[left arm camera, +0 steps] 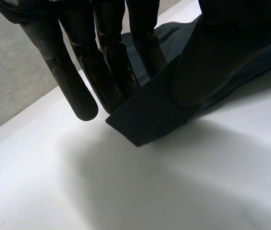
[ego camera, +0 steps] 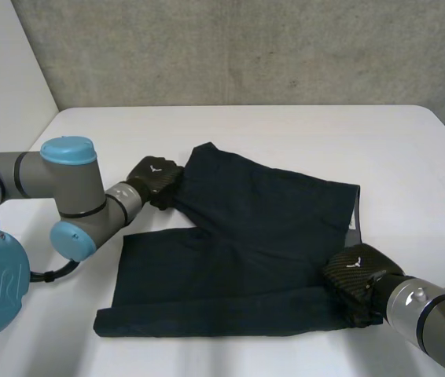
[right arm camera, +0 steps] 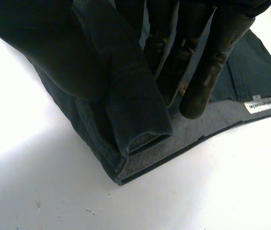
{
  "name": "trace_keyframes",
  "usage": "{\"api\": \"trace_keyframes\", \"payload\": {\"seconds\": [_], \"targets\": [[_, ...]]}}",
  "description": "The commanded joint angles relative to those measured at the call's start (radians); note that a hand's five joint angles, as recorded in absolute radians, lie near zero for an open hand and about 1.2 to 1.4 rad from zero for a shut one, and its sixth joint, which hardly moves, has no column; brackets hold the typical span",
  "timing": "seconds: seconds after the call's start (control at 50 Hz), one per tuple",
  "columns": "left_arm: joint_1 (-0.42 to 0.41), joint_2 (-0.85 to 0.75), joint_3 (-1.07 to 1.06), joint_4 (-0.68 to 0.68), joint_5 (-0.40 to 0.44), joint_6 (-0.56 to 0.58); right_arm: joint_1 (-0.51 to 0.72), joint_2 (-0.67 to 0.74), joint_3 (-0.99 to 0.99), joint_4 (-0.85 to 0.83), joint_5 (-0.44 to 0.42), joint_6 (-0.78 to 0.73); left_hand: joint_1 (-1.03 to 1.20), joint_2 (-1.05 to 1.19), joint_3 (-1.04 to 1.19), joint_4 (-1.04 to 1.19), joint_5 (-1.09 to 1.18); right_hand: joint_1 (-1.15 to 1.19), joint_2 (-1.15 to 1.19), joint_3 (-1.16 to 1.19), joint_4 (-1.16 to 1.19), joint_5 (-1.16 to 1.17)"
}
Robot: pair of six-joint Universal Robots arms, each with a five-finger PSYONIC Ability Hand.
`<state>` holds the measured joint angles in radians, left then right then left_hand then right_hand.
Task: Fold the shorts.
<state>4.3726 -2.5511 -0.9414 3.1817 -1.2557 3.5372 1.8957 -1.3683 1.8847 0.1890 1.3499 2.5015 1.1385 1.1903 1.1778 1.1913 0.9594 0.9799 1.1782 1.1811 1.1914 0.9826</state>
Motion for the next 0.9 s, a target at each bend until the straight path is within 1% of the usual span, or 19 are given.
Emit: {"api": "trace_keyframes", "payload": {"seconds": [0.02,0.06,0.08,0.16,0.34,0.36,0.38,0.44,0.5,0.58,0.6,0.66,0.68,0.74,0.8,0.84,0.9], "targets": [[-0.042,0.014,-0.048,-0.005,-0.218,0.162,0.002,-0.001,-0.007,-0.008,0.0,0.0,0.258,0.206,0.218,0.205,0.262,0.416,0.218,0.215,0.205,0.239],[-0.051,0.038,-0.076,-0.005,-0.26,0.202,0.005,-0.001,-0.012,-0.009,0.0,0.0,0.258,0.206,0.218,0.205,0.262,0.416,0.218,0.215,0.205,0.239],[-0.057,0.075,-0.105,-0.003,-0.296,0.238,0.005,-0.001,-0.015,-0.009,0.0,0.002,0.258,0.206,0.218,0.205,0.262,0.416,0.218,0.215,0.205,0.239],[-0.071,0.133,-0.178,0.003,-0.344,0.281,0.009,-0.001,-0.022,-0.013,-0.002,0.019,0.258,0.206,0.218,0.205,0.262,0.416,0.218,0.215,0.205,0.239],[-0.123,0.141,-0.212,0.011,-0.335,0.273,0.013,-0.001,-0.021,-0.013,-0.018,0.042,0.258,0.206,0.218,0.205,0.262,0.416,0.218,0.215,0.205,0.239],[-0.126,0.141,-0.212,0.014,-0.335,0.272,0.013,-0.001,-0.021,-0.013,-0.018,0.042,0.183,0.131,0.143,0.13,0.187,0.416,0.218,0.215,0.205,0.239],[-0.133,0.15,-0.214,0.026,-0.333,0.266,0.011,-0.001,-0.018,-0.013,-0.018,0.042,-0.312,-0.364,-0.352,-0.365,-0.308,0.416,0.218,0.215,0.205,0.239],[-0.137,0.175,-0.215,0.032,-0.333,0.246,0.006,-0.001,-0.016,-0.014,-0.018,0.045,-0.642,-0.694,-0.681,-0.695,-0.638,0.416,0.218,0.215,0.205,0.239],[-0.137,0.216,-0.227,0.032,-0.337,0.218,0.006,-0.001,-0.021,-0.02,-0.02,0.063,-0.725,-0.777,-0.764,-0.778,-0.721,0.416,0.218,0.215,0.205,0.239],[-0.123,0.327,-0.299,0.026,-0.337,0.138,0.006,-0.001,-0.032,-0.029,-0.02,0.106,-0.737,-0.789,-0.776,-0.79,-0.733,0.416,0.218,0.215,0.205,0.239],[-0.119,0.383,-0.341,0.024,-0.335,0.106,0.006,-0.001,-0.035,-0.031,-0.021,0.117,-0.734,-0.786,-0.773,-0.787,-0.73,0.416,0.218,0.215,0.205,0.239],[-0.107,0.469,-0.416,0.012,-0.335,0.062,0.005,-0.001,-0.05,-0.033,-0.025,0.163,-0.728,-0.78,-0.768,-0.781,-0.724,0.416,0.218,0.215,0.205,0.239],[-0.102,0.53,-0.477,-0.002,-0.333,0.039,0.005,-0.001,-0.053,-0.036,-0.025,0.175,-0.725,-0.777,-0.765,-0.778,-0.721,0.416,0.218,0.215,0.205,0.239],[-0.1,0.629,-0.563,-0.037,-0.33,0.009,0.005,0.0,-0.067,-0.048,-0.025,0.224,-0.717,-0.768,-0.756,-0.769,-0.712,0.416,0.218,0.215,0.205,0.239],[-0.1,0.771,-0.69,-0.126,-0.312,-0.024,0.006,0.011,-0.078,-0.06,-0.025,0.258,-0.714,-0.765,-0.753,-0.766,-0.709,0.416,0.218,0.215,0.205,0.239],[-0.1,0.819,-0.747,-0.19,-0.291,-0.049,0.006,0.012,-0.078,-0.063,-0.025,0.263,-0.714,-0.765,-0.753,-0.766,-0.709,0.416,0.218,0.215,0.205,0.239],[-0.099,0.85,-0.795,-0.267,-0.268,-0.084,0.008,0.017,-0.078,-0.071,-0.023,0.264,-0.714,-0.765,-0.753,-0.766,-0.709,0.416,0.218,0.215,0.205,0.239]]}}
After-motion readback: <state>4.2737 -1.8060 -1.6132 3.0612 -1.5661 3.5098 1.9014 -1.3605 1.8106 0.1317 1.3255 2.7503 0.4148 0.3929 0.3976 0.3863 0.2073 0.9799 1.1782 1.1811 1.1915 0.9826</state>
